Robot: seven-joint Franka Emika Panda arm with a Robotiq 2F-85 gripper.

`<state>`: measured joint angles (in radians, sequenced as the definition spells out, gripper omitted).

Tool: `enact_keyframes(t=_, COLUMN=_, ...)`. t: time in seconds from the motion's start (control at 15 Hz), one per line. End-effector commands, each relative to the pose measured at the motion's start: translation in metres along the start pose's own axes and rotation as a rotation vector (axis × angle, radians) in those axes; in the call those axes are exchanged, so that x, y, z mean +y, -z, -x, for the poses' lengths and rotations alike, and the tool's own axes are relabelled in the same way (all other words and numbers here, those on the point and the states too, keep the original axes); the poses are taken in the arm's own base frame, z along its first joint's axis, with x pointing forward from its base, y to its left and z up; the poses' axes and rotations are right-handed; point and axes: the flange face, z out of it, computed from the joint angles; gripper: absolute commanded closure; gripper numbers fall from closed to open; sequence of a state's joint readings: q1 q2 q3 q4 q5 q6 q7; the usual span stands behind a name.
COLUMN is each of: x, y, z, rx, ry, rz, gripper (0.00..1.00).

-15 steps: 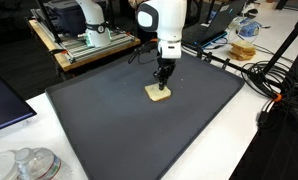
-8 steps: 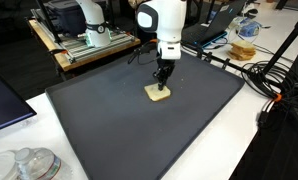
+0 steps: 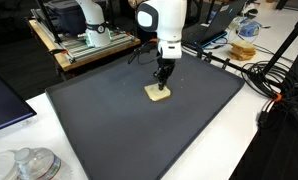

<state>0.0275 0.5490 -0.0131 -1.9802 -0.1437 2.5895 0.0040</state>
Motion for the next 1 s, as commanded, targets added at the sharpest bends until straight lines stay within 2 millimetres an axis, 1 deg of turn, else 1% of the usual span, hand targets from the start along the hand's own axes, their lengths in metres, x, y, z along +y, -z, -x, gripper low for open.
enact_keyframes(t=0.0, x=0.004, y=-0.001, z=-0.002, rx=-0.019, ry=0.01, rz=-0.015, gripper=0.95)
enact_keyframes(t=0.33, x=0.005, y=-0.011, z=-0.001, rx=-0.042, ry=0.012, rz=-0.03, gripper=0.95)
enact_keyframes(t=0.53, x=0.006, y=-0.025, z=-0.003, rx=-0.051, ry=0.034, rz=-0.056, gripper=0.95)
enact_keyframes(t=0.73, x=0.013, y=-0.039, z=-0.003, rx=-0.067, ry=0.063, rz=-0.102, gripper=0.95)
enact_keyframes(t=0.93, x=0.025, y=-0.046, z=-0.001, rx=-0.07, ry=0.076, rz=-0.144, gripper=0.95)
